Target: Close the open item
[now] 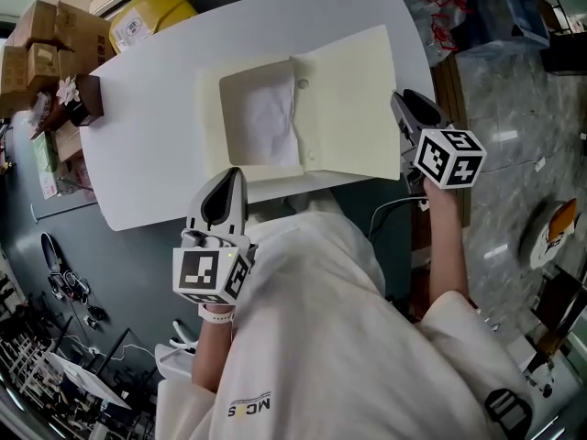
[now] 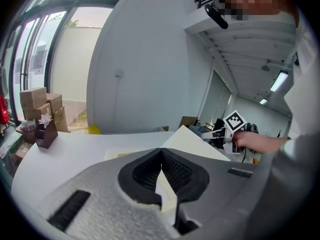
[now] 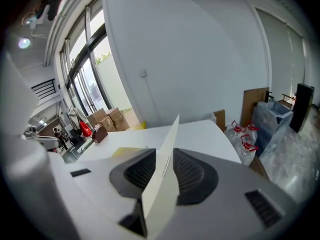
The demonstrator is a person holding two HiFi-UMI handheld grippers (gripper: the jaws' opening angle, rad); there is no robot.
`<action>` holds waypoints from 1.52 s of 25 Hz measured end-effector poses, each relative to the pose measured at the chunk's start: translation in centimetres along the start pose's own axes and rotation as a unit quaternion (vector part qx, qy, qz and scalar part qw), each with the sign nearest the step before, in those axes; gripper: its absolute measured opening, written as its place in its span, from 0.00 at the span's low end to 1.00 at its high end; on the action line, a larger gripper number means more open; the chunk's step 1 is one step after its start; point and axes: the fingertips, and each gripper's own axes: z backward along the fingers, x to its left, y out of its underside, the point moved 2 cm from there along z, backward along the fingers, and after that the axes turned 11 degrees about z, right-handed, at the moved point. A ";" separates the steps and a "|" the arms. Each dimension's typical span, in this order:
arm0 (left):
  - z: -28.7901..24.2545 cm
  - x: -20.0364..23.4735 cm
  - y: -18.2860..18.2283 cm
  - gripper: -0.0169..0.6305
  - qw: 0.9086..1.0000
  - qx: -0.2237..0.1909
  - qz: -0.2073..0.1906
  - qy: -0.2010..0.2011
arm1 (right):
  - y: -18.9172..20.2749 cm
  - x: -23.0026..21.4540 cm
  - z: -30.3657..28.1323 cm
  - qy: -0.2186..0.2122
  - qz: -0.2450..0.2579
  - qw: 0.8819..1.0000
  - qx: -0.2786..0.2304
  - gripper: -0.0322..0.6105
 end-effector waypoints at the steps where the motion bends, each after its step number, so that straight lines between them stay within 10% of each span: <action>1: 0.0 0.0 0.0 0.06 1.000 0.000 0.000 0.000 | 0.3 -0.1 -0.3 -0.001 -0.003 1.000 0.008 0.21; 19: 2.0 1.3 0.4 0.06 0.999 -0.024 0.019 -0.020 | -4.1 9.4 -1.4 -0.160 -0.048 0.985 -0.036 0.11; 38: 3.4 6.3 0.0 0.06 0.995 -0.047 0.059 -0.065 | -5.6 21.1 -8.1 -0.386 -0.092 0.917 -0.043 0.21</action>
